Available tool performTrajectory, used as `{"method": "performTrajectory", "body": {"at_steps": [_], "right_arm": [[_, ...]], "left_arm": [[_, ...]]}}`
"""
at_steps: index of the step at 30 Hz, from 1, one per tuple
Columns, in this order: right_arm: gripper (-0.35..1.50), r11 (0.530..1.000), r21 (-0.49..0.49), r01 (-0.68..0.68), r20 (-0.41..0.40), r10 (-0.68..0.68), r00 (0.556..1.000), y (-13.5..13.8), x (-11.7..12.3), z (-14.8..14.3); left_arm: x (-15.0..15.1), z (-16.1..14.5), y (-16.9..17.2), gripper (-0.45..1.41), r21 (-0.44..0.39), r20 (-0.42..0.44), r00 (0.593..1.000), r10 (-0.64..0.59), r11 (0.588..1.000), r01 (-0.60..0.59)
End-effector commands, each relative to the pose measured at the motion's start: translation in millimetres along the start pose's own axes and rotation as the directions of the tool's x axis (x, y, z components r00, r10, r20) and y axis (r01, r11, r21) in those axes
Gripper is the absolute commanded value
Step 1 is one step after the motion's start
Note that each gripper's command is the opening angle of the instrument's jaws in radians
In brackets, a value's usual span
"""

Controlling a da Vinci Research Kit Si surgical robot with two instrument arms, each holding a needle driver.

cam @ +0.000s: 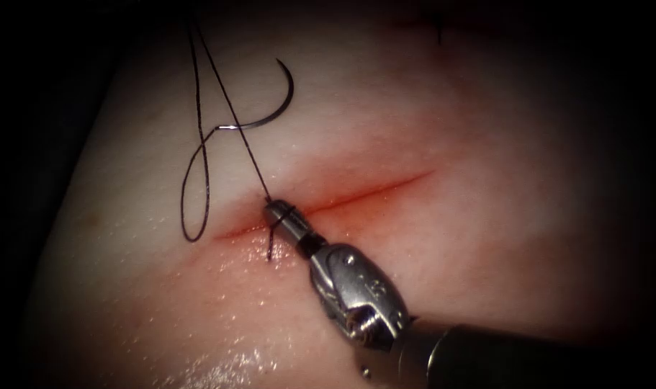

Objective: Wound Closure
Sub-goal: Pull tail through loop and down with right end-effector while pulling up on working thread with left jaws to tighten knot

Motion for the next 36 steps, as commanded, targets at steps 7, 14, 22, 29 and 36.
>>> {"method": "performTrajectory", "body": {"at_steps": [7, 14, 22, 29, 36], "right_arm": [[-0.35, 1.0, 0.002, 0.017, -0.001, -0.017, 1.0, -0.8, -0.4, 0.6], [-0.35, 1.0, 0.004, 0.017, -0.004, -0.017, 1.0, -1.0, -0.5, 0.4], [-0.35, 1.0, -0.003, 0.019, 0.002, -0.019, 1.0, -1.7, -0.6, 0.1], [-0.35, 1.0, -0.003, 0.018, -0.01, -0.018, 1.0, -1.8, -0.7, 0.3], [1.16, 1.0, 0.009, 0.012, -0.09, -0.011, 0.996, -1.8, 1.0, 0.8]], "left_arm": [[1.2, 0.5, -1.1, -0.45, 0.034, 0.012, 0.988, 0.153, 0.988, -0.153], [3.5, -0.1, -2.6, -0.45, 0.152, 0.074, 0.958, 0.278, 0.946, -0.286], [4.6, -0.6, -4.3, -0.45, 0.215, 0.14, 0.926, 0.35, 0.902, -0.373], [4.1, -1.1, -3.8, -0.45, 0.217, 0.148, 0.928, 0.343, 0.904, -0.368], [5.7, -2.6, -0.4, -0.45, 0.184, 0.051, 0.952, 0.303, 0.934, -0.307]]}}
